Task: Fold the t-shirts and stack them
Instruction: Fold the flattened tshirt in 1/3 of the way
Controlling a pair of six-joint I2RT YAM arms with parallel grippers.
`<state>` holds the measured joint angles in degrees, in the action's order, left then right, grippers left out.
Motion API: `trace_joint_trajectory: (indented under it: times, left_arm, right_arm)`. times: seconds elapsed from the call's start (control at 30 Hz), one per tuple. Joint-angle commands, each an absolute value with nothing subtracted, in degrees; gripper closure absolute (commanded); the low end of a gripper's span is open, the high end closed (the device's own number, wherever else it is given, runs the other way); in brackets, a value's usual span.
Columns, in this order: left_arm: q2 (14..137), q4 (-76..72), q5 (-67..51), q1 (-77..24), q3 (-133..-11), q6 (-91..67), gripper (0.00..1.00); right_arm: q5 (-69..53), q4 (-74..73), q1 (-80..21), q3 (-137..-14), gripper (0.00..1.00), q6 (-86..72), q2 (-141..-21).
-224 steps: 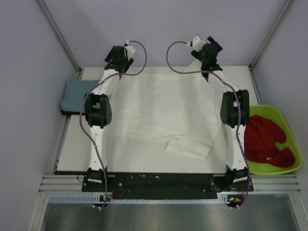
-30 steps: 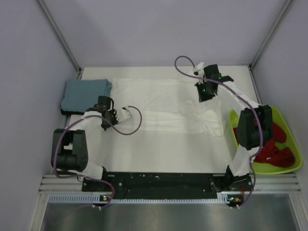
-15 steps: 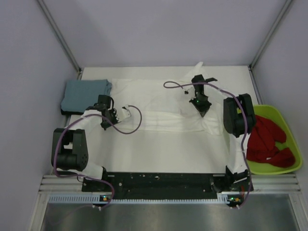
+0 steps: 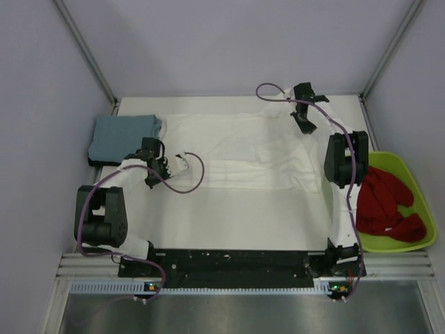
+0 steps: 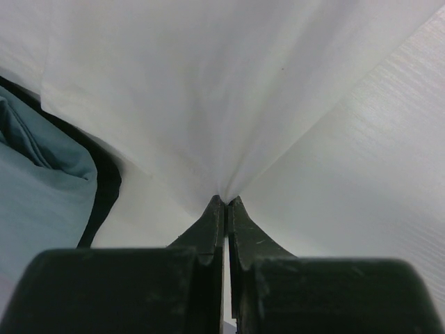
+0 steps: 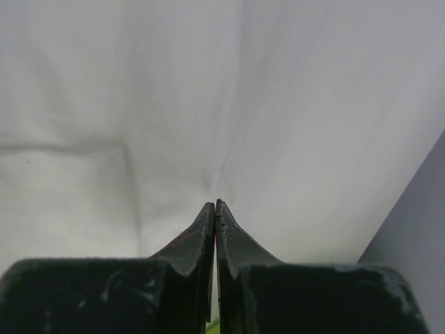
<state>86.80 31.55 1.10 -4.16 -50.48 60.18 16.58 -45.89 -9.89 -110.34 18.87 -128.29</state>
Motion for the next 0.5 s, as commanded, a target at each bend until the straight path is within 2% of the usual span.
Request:
trace_joint_trajectory:
  times: [0.0,0.07,0.1,0.17,0.3,0.4,0.47]
  left_arm:
    - [85.78,32.96,1.58,-4.13,-51.59,59.24,1.0]
    - [85.17,32.7,1.67,-4.13,-51.33,59.5,1.0]
    - [84.91,32.52,1.67,-4.13,-51.24,59.59,1.0]
    - [84.64,32.43,1.41,-4.22,-51.42,59.68,1.0]
    - [84.02,32.43,1.14,-4.22,-51.24,59.76,1.0]
    - [83.41,31.99,1.05,-4.31,-50.28,60.03,1.0]
    - [83.06,31.38,1.05,-4.39,-49.49,60.38,1.0]
  right_arm:
    - [23.99,-44.47,-8.97,-112.17,1.0,14.52,-123.34]
    - [21.2,-44.3,-9.05,-106.73,1.0,8.82,-115.97]
    - [18.83,-43.86,-9.23,-102.7,0.94,5.31,-112.19]
    - [13.82,-42.37,-10.28,-93.57,0.73,-1.81,-103.4]
    - [7.22,-41.84,-13.18,-74.13,0.5,-14.12,-90.29]
    - [6.41,-40.96,-14.32,-63.66,0.49,-21.25,-82.99]
    - [7.55,-38.07,-14.33,-56.9,0.42,-25.55,-78.86]
